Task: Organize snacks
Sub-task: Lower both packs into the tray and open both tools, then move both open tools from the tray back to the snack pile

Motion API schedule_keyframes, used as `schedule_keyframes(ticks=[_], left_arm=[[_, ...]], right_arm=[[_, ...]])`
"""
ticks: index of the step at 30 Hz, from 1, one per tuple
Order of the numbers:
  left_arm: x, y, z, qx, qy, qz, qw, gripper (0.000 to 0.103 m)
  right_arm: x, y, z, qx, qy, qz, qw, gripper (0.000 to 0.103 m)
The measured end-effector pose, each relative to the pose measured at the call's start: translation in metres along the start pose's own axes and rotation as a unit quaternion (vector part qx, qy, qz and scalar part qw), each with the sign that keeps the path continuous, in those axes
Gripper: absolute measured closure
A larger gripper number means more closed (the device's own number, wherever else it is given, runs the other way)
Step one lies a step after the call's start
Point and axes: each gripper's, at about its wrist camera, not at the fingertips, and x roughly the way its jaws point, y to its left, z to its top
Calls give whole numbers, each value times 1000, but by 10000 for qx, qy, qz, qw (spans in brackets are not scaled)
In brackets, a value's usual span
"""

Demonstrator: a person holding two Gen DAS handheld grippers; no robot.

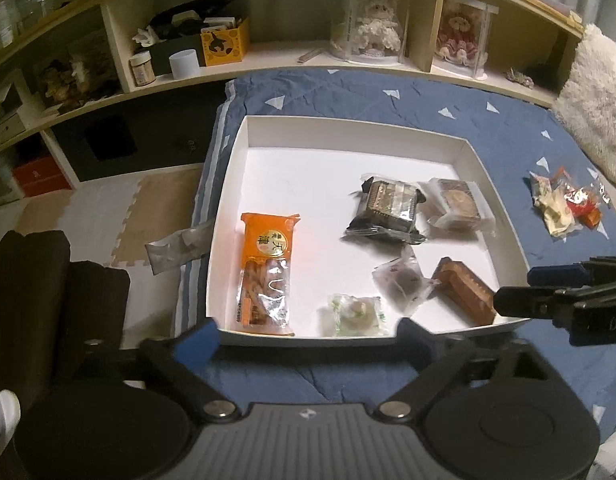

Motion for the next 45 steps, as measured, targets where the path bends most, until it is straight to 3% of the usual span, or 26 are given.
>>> schedule_keyframes(ticks=[10,20,34,45], left_arm=[[-23,-27,5,70,-168,-47,9998,0],[-24,-76,20,65,-350,-346,9988,0],[10,-157,41,125,-292,-742,9967,0],[44,-232,61,142,-330,-1037,9940,0]], right_arm=[[-28,-19,-8,-194,-265,-362,9988,1],[-63,-61,-9,-190,-454,-742,9960,1],[-108,-151,-14,191,-730,-1284,9888,1],[-142,-233,-20,728,-1218,-1728,9747,1]])
